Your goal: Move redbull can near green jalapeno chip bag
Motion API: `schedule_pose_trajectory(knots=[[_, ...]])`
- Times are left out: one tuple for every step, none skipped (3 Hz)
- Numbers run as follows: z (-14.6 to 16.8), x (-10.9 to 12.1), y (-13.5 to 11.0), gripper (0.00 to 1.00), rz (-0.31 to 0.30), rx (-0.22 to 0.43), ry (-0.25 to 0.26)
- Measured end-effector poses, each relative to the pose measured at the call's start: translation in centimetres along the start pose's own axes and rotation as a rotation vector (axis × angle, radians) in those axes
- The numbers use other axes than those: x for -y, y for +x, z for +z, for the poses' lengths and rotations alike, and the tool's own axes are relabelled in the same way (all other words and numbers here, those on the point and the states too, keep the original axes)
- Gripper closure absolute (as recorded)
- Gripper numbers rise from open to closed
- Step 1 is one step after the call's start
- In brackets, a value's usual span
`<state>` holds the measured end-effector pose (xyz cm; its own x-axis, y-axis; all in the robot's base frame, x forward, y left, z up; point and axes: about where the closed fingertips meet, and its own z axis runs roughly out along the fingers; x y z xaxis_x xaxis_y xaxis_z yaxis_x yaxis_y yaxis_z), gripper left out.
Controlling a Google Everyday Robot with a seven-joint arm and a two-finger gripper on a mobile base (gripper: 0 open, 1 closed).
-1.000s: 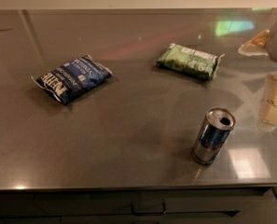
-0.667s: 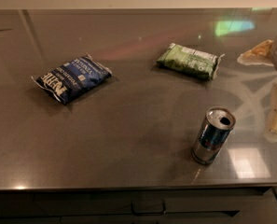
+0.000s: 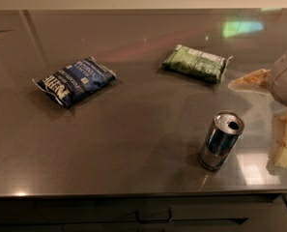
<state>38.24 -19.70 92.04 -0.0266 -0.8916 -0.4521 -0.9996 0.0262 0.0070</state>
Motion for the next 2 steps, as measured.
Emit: schedule_pose_trajectory(knots=[[2.1, -0.9, -0.9, 0.0, -0.029, 0.048, -0.042], [3.5, -1.2, -2.1, 0.0, -0.048, 0.084, -0.07]])
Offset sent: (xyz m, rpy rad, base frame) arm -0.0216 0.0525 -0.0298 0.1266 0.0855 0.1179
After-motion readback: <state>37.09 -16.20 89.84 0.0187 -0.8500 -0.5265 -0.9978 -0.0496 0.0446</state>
